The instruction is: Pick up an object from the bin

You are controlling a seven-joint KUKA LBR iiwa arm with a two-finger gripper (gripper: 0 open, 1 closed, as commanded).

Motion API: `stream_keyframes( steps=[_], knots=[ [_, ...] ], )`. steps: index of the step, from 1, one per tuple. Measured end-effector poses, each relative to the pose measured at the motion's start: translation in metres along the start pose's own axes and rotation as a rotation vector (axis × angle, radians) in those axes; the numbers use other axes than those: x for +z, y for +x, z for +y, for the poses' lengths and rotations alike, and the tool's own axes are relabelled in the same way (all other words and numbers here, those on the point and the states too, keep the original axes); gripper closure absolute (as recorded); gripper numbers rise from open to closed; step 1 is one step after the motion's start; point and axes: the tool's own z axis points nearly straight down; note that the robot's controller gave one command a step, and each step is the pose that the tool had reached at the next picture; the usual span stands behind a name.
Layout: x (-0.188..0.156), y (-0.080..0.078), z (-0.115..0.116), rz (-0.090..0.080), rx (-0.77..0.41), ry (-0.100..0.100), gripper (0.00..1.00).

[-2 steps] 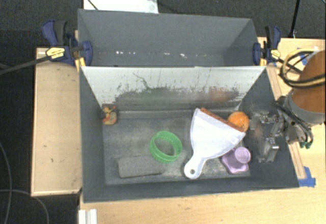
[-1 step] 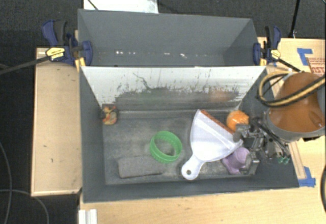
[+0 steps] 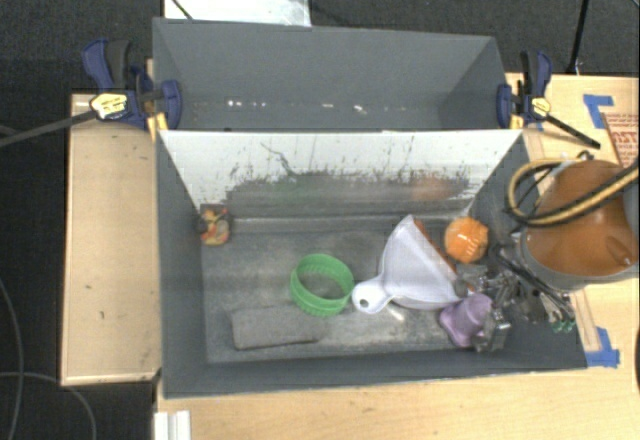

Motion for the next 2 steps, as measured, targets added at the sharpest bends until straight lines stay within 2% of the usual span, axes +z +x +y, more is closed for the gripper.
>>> stream_keyframes(
  steps=[1, 2],
  knots=[
    [0.0, 0.0, 0.0, 0.0, -0.002, 0.0, 1.0],
    [-0.05, -0.003, 0.001, 0.011, -0.008, -0.005, 1.0]
  ],
)
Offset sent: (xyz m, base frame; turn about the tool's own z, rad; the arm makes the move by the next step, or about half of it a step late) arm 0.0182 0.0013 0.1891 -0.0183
